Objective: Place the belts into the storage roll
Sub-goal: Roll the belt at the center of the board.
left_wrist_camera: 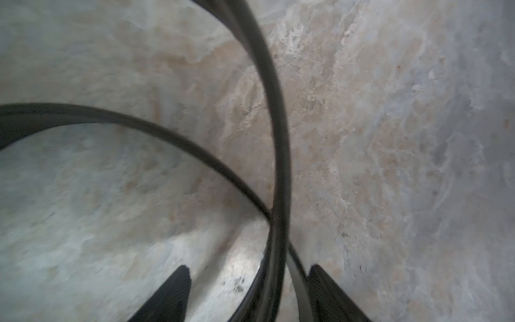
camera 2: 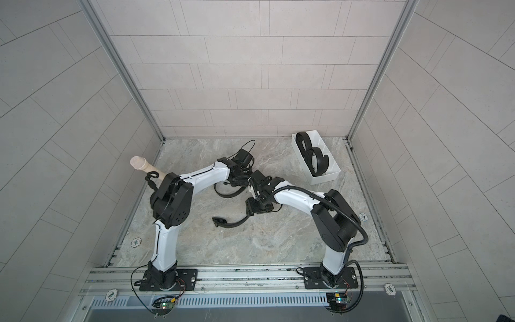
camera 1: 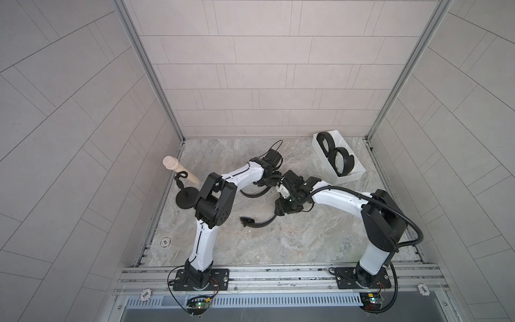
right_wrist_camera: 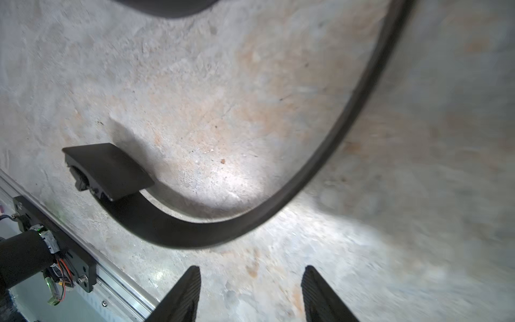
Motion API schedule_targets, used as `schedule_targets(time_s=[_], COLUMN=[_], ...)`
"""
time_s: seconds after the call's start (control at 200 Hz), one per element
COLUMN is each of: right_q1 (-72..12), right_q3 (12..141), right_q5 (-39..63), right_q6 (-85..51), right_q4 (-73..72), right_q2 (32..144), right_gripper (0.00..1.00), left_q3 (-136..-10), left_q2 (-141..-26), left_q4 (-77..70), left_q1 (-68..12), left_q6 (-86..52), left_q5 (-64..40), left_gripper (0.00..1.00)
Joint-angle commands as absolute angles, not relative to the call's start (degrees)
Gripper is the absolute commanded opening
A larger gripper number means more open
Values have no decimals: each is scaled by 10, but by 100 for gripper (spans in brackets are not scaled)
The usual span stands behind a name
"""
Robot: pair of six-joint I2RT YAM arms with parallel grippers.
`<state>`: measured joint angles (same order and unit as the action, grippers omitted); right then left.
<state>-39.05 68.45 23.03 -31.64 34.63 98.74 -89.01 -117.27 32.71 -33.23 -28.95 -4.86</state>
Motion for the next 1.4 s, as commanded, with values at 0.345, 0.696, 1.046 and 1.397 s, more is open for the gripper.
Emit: schedule_targets(time_s=[0.345,0.696,1.046,1.397], right_q1=[-305,-324,-373,-456], right_q3=[803,1044,1121,1057], right_q5=[184,175,99,-10], right_q6=[-253,-239,-220,-221], right_q4=[388,411,458,475], right_q2=[1045,1236,1297,1228], right_gripper=[72,71,25,16], left_q3=[-620,-473,-412,-392], left_q2=[-878,-769,-737,-757], left_q4=[323,317,321,309], left_q1=[-395,-473,-473,-463], left_q6=[-345,-450,-462,-462], left_q5=[-3,16,28,36], left_gripper=[89,90,90,89])
